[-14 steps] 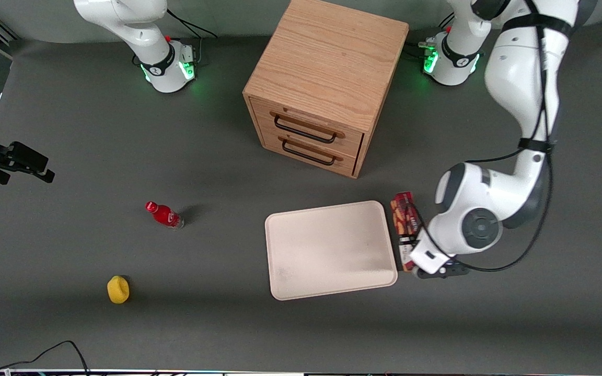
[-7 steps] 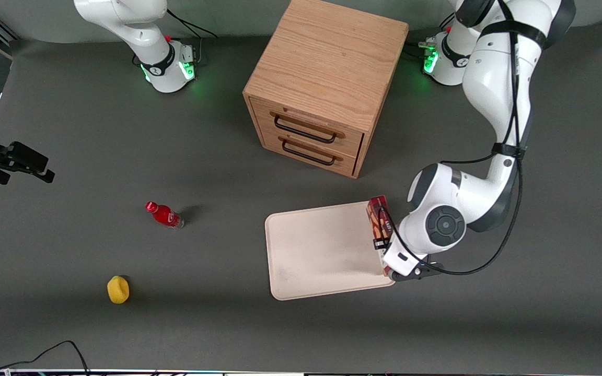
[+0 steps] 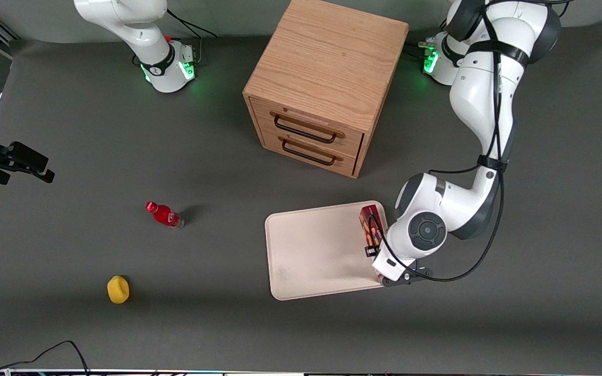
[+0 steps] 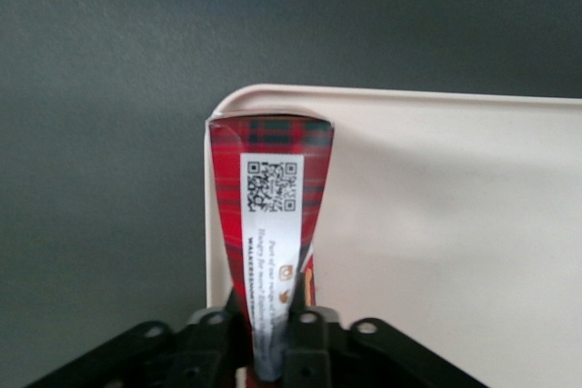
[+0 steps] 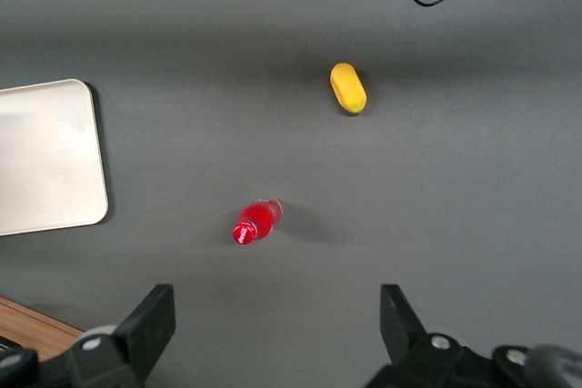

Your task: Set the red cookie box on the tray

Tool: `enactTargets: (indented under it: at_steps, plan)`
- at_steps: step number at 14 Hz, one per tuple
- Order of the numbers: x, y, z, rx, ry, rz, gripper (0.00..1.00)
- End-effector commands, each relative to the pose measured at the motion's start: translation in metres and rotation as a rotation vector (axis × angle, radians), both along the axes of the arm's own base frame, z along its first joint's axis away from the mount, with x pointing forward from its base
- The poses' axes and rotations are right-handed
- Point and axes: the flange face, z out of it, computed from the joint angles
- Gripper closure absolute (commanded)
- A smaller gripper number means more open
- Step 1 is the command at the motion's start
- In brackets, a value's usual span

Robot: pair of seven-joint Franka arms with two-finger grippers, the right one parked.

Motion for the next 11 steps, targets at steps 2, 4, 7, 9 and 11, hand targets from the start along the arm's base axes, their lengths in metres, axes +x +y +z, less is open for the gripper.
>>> enactTargets:
  at_steps: [2,4,7,9,11]
  plan:
    - [0.001,-0.008,0.013,0.037,-0.022,-0.005,0.00]
    - [0.000,0.009,0.034,0.070,0.042,0.005,0.00]
    - [0.004,0.037,0.085,0.113,0.132,0.006,0.00]
    - [0.007,0.071,0.137,0.102,0.108,-0.011,0.00]
    - [0.002,0.120,0.180,0.080,0.126,-0.068,0.00]
